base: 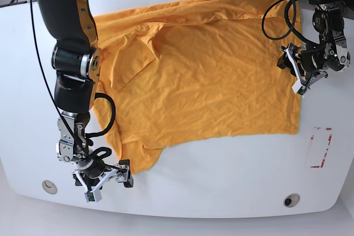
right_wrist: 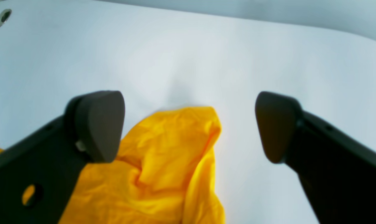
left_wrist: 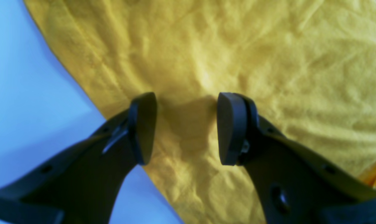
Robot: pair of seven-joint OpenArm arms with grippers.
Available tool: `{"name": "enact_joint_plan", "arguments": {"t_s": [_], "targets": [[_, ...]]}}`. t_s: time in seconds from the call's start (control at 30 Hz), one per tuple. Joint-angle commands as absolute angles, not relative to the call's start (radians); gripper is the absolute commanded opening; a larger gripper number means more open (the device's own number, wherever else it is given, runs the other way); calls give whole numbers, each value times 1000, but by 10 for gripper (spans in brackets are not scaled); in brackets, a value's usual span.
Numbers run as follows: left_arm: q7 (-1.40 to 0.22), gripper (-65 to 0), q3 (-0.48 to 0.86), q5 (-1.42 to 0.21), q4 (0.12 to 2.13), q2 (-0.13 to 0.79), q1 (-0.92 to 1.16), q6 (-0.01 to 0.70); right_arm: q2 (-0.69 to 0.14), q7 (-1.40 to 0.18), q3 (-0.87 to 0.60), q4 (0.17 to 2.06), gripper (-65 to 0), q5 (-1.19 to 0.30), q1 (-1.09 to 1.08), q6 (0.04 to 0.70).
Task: Layout the t-shirt on the table in an organized manner, then fold the t-shirt properly
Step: 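Move the right gripper along the shirt side edge and grasp it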
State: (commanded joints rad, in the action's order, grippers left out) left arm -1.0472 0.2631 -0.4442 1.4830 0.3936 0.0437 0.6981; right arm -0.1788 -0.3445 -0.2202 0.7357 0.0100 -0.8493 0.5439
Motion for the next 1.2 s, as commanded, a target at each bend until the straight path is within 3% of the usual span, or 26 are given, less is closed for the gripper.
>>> {"name": "enact_joint_plan", "arguments": {"t_s": [0.2, 0.3, 0.6, 0.97, 1.2], "targets": [[-1047, -356, 263, -443, 1483, 394, 44, 698, -185, -579, -220, 1026, 0, 5, -707, 549], [-1047, -354, 263, -443, 1483, 394, 42, 698, -166, -651, -220, 1185, 0, 4, -598, 591], [-1047, -354, 246, -443, 1483, 392, 15, 698, -165, -736, -228, 1478, 0, 4, -302, 624], [-1047, -356, 220, -443, 1483, 392, 13, 698, -170, -734, -263, 1534, 0, 8, -171, 624], [-1047, -354, 220, -443, 1483, 392, 13, 698, -202, -668, -300, 1448, 0, 10, -177, 624]]}}
